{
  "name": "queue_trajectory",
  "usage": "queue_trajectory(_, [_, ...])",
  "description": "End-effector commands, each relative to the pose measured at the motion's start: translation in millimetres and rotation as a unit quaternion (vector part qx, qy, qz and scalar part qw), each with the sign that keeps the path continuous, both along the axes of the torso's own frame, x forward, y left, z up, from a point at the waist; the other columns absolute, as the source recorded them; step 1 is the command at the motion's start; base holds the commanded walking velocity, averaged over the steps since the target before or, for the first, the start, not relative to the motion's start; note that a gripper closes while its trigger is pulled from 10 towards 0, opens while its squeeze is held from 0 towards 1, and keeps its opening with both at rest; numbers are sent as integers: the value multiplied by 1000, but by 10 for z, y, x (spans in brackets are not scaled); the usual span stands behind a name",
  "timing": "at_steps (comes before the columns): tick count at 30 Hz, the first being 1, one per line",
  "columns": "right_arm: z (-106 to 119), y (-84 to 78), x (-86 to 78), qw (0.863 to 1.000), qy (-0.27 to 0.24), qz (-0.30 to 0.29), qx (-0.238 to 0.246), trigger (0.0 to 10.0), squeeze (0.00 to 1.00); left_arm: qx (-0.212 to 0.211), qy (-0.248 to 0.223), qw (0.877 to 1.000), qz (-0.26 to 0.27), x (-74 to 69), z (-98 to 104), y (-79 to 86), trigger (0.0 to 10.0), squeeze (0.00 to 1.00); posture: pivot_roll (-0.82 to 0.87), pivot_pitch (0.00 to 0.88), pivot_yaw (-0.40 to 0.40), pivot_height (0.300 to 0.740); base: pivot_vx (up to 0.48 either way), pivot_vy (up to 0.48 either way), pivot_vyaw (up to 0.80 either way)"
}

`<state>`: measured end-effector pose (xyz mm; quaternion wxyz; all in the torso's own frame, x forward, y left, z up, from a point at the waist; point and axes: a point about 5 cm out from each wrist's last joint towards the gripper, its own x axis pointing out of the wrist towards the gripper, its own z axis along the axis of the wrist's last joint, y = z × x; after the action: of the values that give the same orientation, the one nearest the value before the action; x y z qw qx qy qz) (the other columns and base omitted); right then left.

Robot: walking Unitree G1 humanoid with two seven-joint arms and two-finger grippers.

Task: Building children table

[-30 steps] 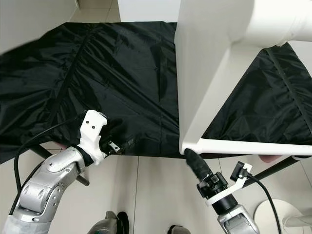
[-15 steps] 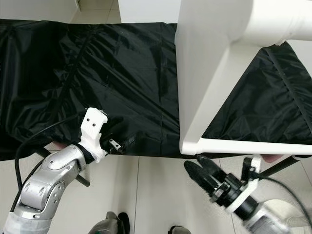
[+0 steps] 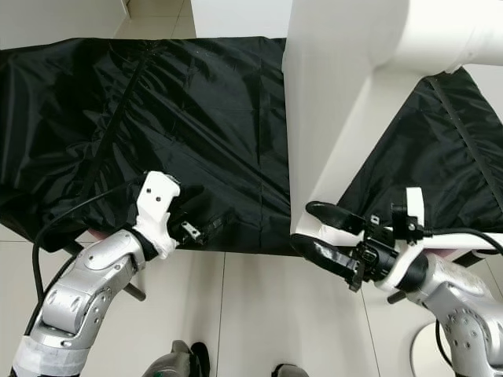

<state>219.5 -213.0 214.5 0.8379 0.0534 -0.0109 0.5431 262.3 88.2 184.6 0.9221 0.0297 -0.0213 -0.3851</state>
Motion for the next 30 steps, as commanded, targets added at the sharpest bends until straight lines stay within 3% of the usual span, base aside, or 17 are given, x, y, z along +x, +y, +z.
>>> queue_trajectory(1, [61, 3, 60, 1000, -21, 15, -12, 10000, 0, 0, 1, 1000, 10, 12, -29, 8, 10000, 0, -100, 151, 50, 740, 0, 0, 0])
queue_trajectory(8, [236, -24, 280, 996, -77, 14, -32, 10000, 0, -4, -1, 1000, 11, 21, -26, -16, 10000, 0, -99, 146, 44, 740, 0, 0, 0])
queue_trajectory(11, [417, 44, 486, 990, -141, -21, -22, 10000, 0, -9, -1, 1000, 13, 19, -29, -35, 10000, 0, -99, 145, 36, 740, 0, 0, 0])
queue_trajectory(16, [550, 105, 637, 985, -169, -44, 7, 10000, 0, -13, 0, 1000, 14, 13, -32, -53, 10000, 0, -99, 147, 29, 740, 0, 0, 0])
queue_trajectory(22, [598, 107, 780, 982, -175, -71, 19, 10000, 0, -15, 2, 1000, 16, -1, -38, -64, 10000, 0, -95, 153, 24, 740, 0, 0, 0])
queue_trajectory(26, [529, 56, 902, 984, -143, -103, 30, 10000, 0, -15, 2, 1000, 20, -8, -45, -47, 10000, 0, -88, 156, 23, 740, 0, 0, 0])
queue_trajectory(30, [474, 11, 916, 982, -144, -120, 38, 10000, 0, -14, 2, 1000, 21, -16, -50, -34, 10000, 0, -86, 157, 25, 740, 0, 0, 0])
